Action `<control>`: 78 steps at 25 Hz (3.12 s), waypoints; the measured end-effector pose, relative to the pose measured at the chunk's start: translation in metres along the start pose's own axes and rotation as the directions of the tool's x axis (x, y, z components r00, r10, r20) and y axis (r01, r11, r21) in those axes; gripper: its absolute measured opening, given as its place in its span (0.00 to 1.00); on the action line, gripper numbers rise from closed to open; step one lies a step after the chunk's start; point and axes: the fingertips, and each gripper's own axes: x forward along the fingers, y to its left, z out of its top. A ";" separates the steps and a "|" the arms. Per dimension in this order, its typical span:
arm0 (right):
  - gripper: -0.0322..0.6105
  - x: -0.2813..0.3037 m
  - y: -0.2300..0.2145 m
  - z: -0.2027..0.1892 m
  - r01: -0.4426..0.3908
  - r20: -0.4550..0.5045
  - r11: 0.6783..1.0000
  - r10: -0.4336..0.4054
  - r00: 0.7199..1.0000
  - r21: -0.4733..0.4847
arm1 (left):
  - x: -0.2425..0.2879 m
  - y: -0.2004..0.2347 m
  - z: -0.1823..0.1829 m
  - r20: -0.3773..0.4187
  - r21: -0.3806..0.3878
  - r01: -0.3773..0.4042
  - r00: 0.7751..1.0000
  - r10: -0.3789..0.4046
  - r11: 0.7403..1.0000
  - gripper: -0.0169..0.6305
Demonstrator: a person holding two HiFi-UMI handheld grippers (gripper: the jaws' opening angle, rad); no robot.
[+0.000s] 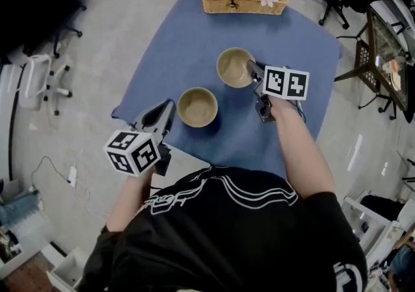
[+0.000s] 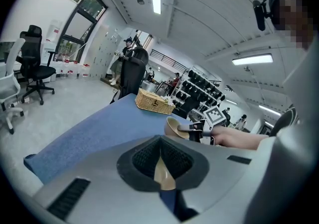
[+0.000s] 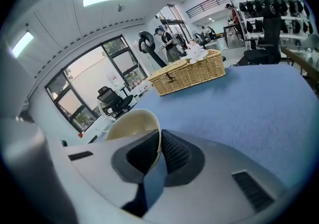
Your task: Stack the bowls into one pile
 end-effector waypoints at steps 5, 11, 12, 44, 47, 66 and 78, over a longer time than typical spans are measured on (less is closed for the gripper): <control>0.11 -0.005 0.039 -0.004 -0.070 -0.011 0.995 0.070 0.998 -0.066 | -0.004 -0.002 -0.001 0.005 -0.004 0.001 1.000 -0.001 1.000 0.06; 0.11 -0.010 0.082 -0.013 -0.151 -0.046 0.980 0.146 0.988 -0.130 | -0.016 -0.007 0.002 0.039 -0.019 -0.001 0.999 0.001 1.000 0.06; 0.11 -0.011 0.087 -0.014 -0.159 -0.051 0.977 0.153 0.987 -0.140 | -0.018 -0.008 0.002 0.042 -0.021 -0.002 0.999 0.003 1.000 0.06; 0.12 0.015 0.139 -0.092 -0.255 -0.252 0.878 0.161 0.954 -0.404 | -0.061 0.013 -0.026 0.057 -0.071 -0.100 0.993 0.104 0.992 0.06; 0.13 0.016 0.143 -0.092 -0.270 -0.251 0.860 0.173 0.953 -0.432 | -0.062 0.013 -0.027 0.062 -0.071 -0.102 0.992 0.107 0.992 0.06; 0.50 -0.130 0.171 -0.054 -0.439 -0.068 0.728 0.479 0.875 -0.527 | -0.081 -0.083 -0.021 0.125 -0.014 -0.084 0.988 0.085 0.996 0.06; 0.11 -0.300 0.186 -0.049 -0.555 0.030 0.652 0.661 0.750 -0.517 | -0.127 -0.238 0.003 0.256 0.144 0.043 0.963 -0.080 0.989 0.06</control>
